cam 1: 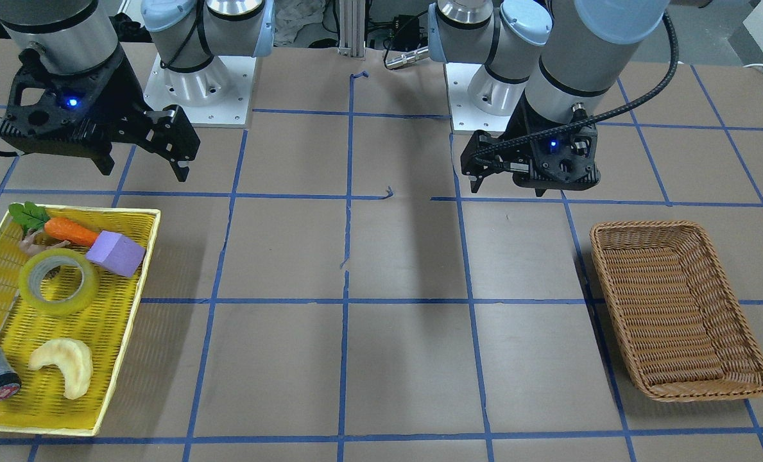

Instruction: Transfer tape with both arms

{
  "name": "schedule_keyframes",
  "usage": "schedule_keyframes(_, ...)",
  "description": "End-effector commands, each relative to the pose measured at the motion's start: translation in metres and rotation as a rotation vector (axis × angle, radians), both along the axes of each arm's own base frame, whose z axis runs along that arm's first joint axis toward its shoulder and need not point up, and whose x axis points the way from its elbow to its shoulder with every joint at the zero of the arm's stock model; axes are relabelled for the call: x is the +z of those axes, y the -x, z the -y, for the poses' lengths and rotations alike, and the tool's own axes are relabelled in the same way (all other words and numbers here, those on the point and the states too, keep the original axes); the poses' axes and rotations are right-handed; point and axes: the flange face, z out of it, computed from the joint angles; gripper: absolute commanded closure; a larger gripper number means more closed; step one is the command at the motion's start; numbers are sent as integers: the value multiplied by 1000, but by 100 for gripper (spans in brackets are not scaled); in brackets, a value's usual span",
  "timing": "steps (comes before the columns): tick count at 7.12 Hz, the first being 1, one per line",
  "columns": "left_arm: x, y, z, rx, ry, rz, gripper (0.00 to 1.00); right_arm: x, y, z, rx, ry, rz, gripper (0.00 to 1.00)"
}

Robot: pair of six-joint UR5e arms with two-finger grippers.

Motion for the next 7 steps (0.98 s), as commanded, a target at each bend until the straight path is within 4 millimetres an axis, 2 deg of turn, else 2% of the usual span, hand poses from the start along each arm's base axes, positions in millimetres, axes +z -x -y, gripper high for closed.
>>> schedule_keyframes(1,0,0,0,-3,0,-1,0,1,1,0,-2,0,-2,0)
schedule_keyframes(7,-1,-1,1,-5,4,7,0,0,2,0,-2,-3,-8,0)
